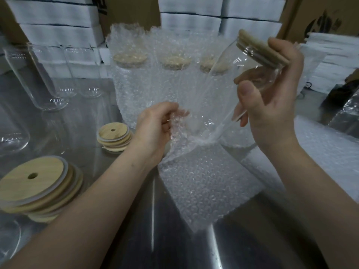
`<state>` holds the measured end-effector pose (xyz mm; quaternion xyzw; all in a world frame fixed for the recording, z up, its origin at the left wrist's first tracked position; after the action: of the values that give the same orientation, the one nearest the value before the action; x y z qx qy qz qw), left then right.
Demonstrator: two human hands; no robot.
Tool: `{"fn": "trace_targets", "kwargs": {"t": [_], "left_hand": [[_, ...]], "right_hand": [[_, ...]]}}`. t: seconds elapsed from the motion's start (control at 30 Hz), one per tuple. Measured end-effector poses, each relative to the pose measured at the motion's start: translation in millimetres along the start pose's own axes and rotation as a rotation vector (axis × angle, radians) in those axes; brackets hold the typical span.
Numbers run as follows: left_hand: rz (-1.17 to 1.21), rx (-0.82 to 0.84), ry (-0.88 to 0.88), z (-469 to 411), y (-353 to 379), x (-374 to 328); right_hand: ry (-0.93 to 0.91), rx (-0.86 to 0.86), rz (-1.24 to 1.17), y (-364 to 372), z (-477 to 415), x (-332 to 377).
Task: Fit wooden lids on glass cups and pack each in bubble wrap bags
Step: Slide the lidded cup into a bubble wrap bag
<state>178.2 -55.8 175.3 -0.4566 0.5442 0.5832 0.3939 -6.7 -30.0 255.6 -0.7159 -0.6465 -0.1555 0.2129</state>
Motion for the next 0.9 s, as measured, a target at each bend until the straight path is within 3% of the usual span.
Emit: {"fn": "trace_targets", "kwargs": {"t": [0.23,0.4,0.53,0.9], "left_hand": [[-0.160,0.140,0.247,15,5,-15],[-0.478,0.292,0.453,23,14,-13],[-0.725,0.237,0.598,23,15,-10],[-0.601,0.099,0.748,38,25,-23]], "right_hand": [[0.081,-0.103,0.085,-6,4,-5],[0.075,-0.155,0.079,-8,6,-7],[0.056,-0.126,0.035,-8,6,-12],[0.031,0.004,-0.041,9,8,0]]}}
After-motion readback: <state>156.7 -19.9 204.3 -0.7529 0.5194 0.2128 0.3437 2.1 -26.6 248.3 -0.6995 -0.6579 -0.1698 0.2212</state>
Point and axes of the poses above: each hand's wrist, its own z-axis away from the middle knuckle, its own y-axis out of the palm, x = y × z, the point moved 5 cm from there along -z, towards the middle knuckle, and after that the axes turned 6 degrees about -z, right-handed, at the moved point
